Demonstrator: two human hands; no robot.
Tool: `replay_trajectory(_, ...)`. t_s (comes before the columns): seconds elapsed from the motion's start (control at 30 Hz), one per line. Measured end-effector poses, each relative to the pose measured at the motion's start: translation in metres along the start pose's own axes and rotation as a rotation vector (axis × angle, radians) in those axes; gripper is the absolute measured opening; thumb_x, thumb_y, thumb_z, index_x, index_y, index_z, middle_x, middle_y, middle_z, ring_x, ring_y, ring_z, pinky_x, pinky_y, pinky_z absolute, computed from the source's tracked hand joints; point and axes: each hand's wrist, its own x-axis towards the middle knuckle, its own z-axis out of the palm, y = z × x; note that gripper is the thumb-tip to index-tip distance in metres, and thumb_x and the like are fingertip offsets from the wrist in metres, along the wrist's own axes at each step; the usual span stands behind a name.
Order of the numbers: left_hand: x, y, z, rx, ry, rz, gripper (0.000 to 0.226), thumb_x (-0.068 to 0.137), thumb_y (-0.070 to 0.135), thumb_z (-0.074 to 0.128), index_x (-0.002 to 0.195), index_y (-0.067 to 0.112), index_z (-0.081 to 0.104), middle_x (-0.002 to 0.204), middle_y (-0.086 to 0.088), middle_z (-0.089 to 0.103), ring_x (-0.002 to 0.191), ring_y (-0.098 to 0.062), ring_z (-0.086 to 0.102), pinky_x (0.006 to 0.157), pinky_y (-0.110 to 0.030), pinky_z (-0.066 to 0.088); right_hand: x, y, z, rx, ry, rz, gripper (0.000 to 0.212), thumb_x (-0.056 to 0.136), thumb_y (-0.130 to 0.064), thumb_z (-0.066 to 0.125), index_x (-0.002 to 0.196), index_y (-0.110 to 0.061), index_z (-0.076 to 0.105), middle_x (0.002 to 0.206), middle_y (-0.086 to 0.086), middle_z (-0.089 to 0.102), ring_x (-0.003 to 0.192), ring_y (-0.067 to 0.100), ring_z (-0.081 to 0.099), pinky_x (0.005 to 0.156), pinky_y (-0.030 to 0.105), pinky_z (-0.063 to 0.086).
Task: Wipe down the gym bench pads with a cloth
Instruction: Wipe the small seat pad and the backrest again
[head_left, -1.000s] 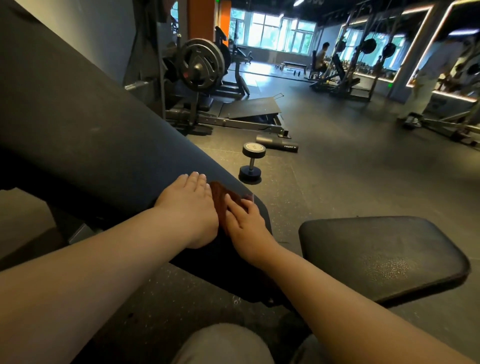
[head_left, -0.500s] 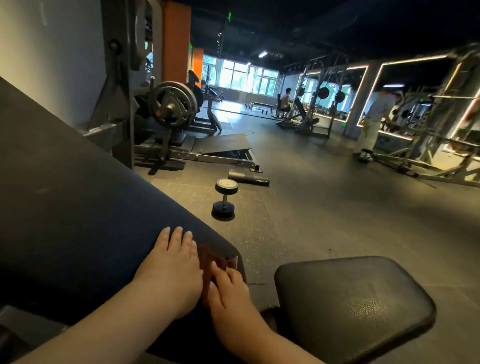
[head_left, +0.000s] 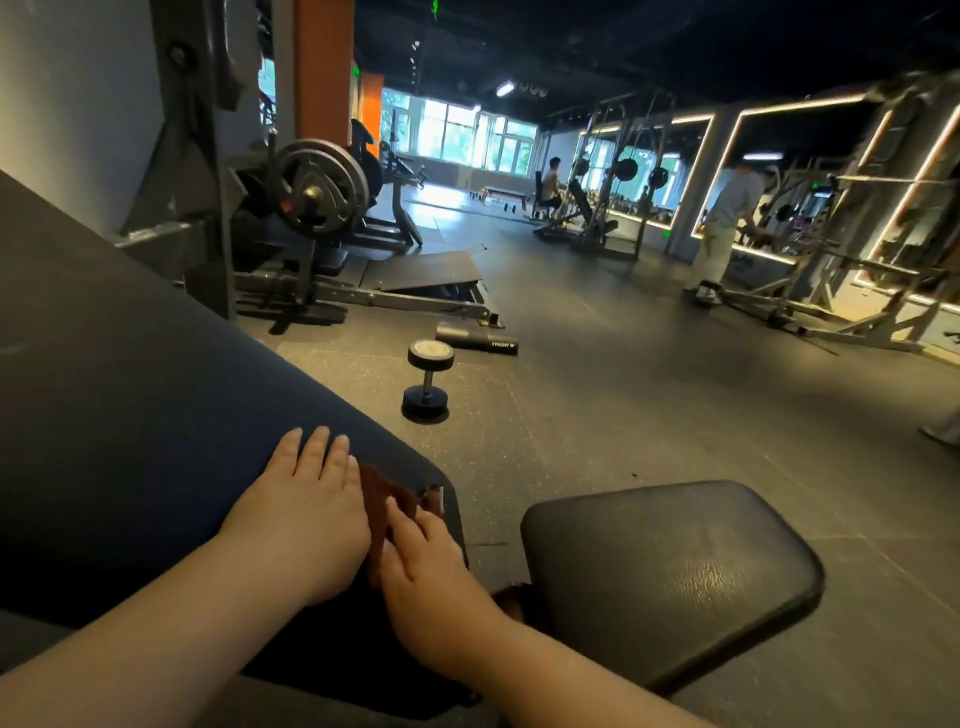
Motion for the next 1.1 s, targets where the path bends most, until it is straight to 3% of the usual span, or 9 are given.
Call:
replay_trajectory(0.1,0.003,0.007,-0.005,0.008,-0.045,-0.004,0.062,0.104,0.026,0.014,0.153,-0.004,-0.007,0.162,-0.025,-0.016,0.151,-0.038,-0.016,0.122,-0.056,-0.004,0.013,0.009,-0.002,-0.033,-0.016,-0.069,0.057,0.104,-0.047,0.027,0.158,-0.038,0.012,0.167,-0.012,0.009,0.154,0.018,-0.003,0.125,0.050,0.008)
replay_trajectory(0.3,0.012,0.021,-0.003,-0.033,-0.085,0.023,0.066,0.104,0.030,0.021,0.155,0.000,-0.007,0.163,-0.021,-0.016,0.151,-0.035,-0.016,0.121,-0.058,-0.005,0.076,0.009,-0.015,-0.048,0.034,0.062,0.055,0.106,-0.033,0.030,0.159,-0.017,0.022,0.166,0.013,0.017,0.154,0.033,0.006,0.124,0.052,0.012)
replay_trajectory(0.47,-0.002,0.026,-0.002,-0.033,-0.016,0.104,0.064,0.105,0.031,0.026,0.156,0.001,-0.001,0.164,-0.021,-0.009,0.152,-0.037,-0.008,0.123,-0.053,0.002,0.018,0.028,0.001,-0.117,-0.024,-0.009,0.060,0.104,-0.038,0.026,0.160,-0.027,0.009,0.166,0.002,0.014,0.154,0.029,0.008,0.124,0.052,0.013)
replay_trajectory(0.6,-0.002,0.058,-0.001,-0.019,-0.032,0.170,0.066,0.105,0.029,0.032,0.155,-0.002,0.003,0.163,-0.027,-0.006,0.151,-0.042,-0.005,0.122,-0.058,0.003,-0.018,0.050,-0.004,-0.021,-0.051,-0.048,0.058,0.105,-0.030,0.030,0.159,-0.035,0.011,0.166,-0.010,0.014,0.153,0.015,0.011,0.126,0.041,0.012)
replay_trajectory(0.7,0.007,0.062,0.001,-0.055,-0.012,0.143,0.067,0.103,0.027,0.032,0.155,-0.004,0.001,0.163,-0.026,-0.008,0.151,-0.041,-0.007,0.122,-0.055,0.000,0.009,0.046,-0.015,-0.062,-0.011,-0.031,0.053,0.109,-0.026,0.031,0.160,-0.029,0.017,0.165,-0.003,0.020,0.151,0.016,0.015,0.118,0.024,0.009)
replay_trajectory(0.8,0.006,0.059,0.007,-0.101,0.009,0.130,0.065,0.105,0.030,0.025,0.156,0.000,-0.001,0.164,-0.021,-0.010,0.152,-0.036,-0.009,0.124,-0.050,-0.003,0.042,0.047,-0.022,-0.003,-0.002,0.159,0.050,0.109,-0.022,0.031,0.158,-0.016,0.027,0.163,0.011,0.024,0.151,0.029,0.020,0.122,0.038,0.015)
replay_trajectory(0.87,0.002,0.059,0.009,-0.086,0.021,0.137,0.063,0.105,0.029,0.021,0.156,0.001,-0.002,0.164,-0.020,-0.010,0.152,-0.035,-0.009,0.124,-0.049,-0.002,0.037,0.042,-0.022,-0.009,-0.009,0.121,0.049,0.108,-0.021,0.032,0.157,-0.015,0.030,0.162,0.011,0.028,0.150,0.027,0.024,0.123,0.040,0.018)
replay_trajectory(0.97,-0.006,0.060,0.010,-0.073,0.018,0.158,0.062,0.104,0.027,0.019,0.156,-0.001,-0.002,0.164,-0.021,-0.010,0.152,-0.037,-0.009,0.124,-0.051,0.000,-0.008,0.034,-0.019,-0.005,-0.033,0.014,0.045,0.109,-0.027,0.034,0.155,-0.026,0.035,0.157,-0.002,0.038,0.139,0.008,0.033,0.113,0.024,0.023)
replay_trajectory(1.1,-0.012,0.063,0.011,-0.061,0.045,0.187,0.061,0.106,0.029,0.019,0.155,-0.002,0.000,0.164,-0.023,-0.009,0.152,-0.039,-0.007,0.124,-0.052,0.002,-0.042,0.039,-0.016,-0.017,-0.066,-0.075,0.049,0.110,-0.030,0.031,0.158,-0.035,0.022,0.158,-0.019,0.026,0.137,-0.007,0.017,0.109,0.005,0.010)
